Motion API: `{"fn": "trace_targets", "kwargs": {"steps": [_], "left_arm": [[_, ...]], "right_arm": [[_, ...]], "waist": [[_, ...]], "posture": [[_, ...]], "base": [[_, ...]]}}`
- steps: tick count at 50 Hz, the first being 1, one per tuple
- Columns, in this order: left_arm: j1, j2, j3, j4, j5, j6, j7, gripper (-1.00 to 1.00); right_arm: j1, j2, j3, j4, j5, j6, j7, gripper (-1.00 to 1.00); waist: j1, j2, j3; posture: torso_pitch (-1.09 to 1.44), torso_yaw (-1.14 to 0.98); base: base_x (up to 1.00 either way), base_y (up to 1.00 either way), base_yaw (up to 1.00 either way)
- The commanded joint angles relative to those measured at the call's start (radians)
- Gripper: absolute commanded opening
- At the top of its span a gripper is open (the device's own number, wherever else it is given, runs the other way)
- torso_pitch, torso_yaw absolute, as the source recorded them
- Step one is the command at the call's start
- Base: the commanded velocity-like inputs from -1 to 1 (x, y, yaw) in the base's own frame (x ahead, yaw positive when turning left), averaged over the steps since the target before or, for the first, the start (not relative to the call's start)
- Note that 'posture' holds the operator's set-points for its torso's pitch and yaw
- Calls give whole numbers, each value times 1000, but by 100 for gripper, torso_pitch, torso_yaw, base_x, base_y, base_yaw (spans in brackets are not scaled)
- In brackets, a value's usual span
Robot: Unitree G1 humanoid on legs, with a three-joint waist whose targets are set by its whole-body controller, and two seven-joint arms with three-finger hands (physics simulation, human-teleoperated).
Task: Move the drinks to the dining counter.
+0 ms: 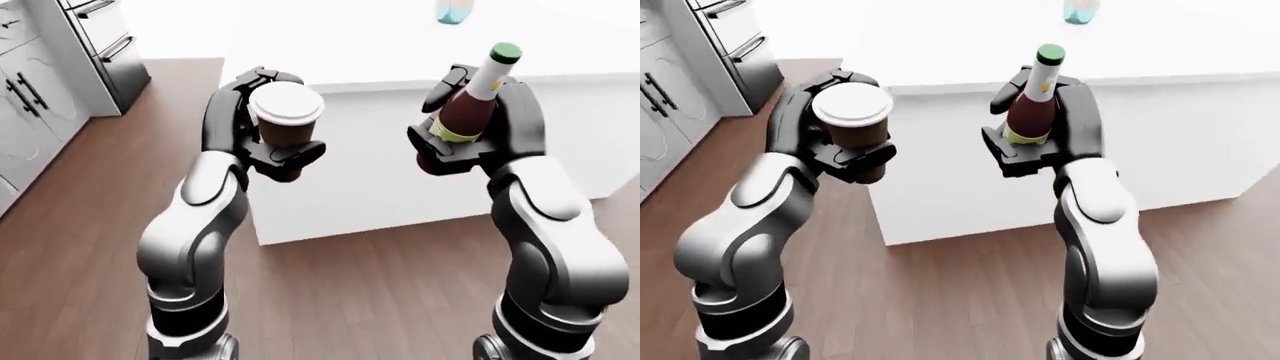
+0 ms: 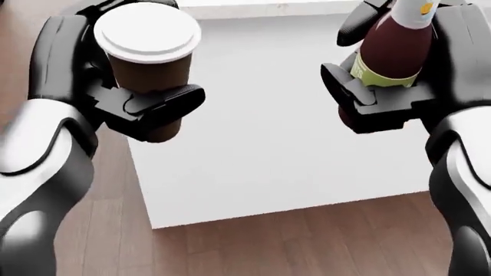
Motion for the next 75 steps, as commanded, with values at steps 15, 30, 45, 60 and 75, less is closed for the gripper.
{"fn": "trace_targets", "kwargs": {"steps": [15, 30, 45, 60, 75], "left_arm": [[-44, 11, 24, -60, 4, -17, 5, -100], [-54, 21, 33, -75, -4, 4, 10, -100], [-137, 52, 60, -127, -60, 110, 49, -100], [-158, 57, 50, -104, -62, 104, 50, -100], [-163, 64, 56, -109, -66, 110, 50, -100]], "right_arm": [[-48, -4, -14, -37, 23, -24, -9, -100], [-41, -13, -19, -35, 55, -35, -11, -100], [-136, -59, -33, -110, 87, 105, -5, -100], [-150, -74, -48, -104, 111, 131, -28, -100], [-159, -90, -29, -105, 93, 134, -39, -100]], "waist": [[-31, 163, -34], [-76, 116, -35], [-49, 40, -25], [-34, 102, -56], [-24, 120, -27]], "posture": [[0, 0], [0, 0], [0, 0], [0, 0], [0, 0]], "base": [[22, -16, 63], [0, -99, 0], [0, -4, 0], [0, -50, -20], [0, 0, -13]]}}
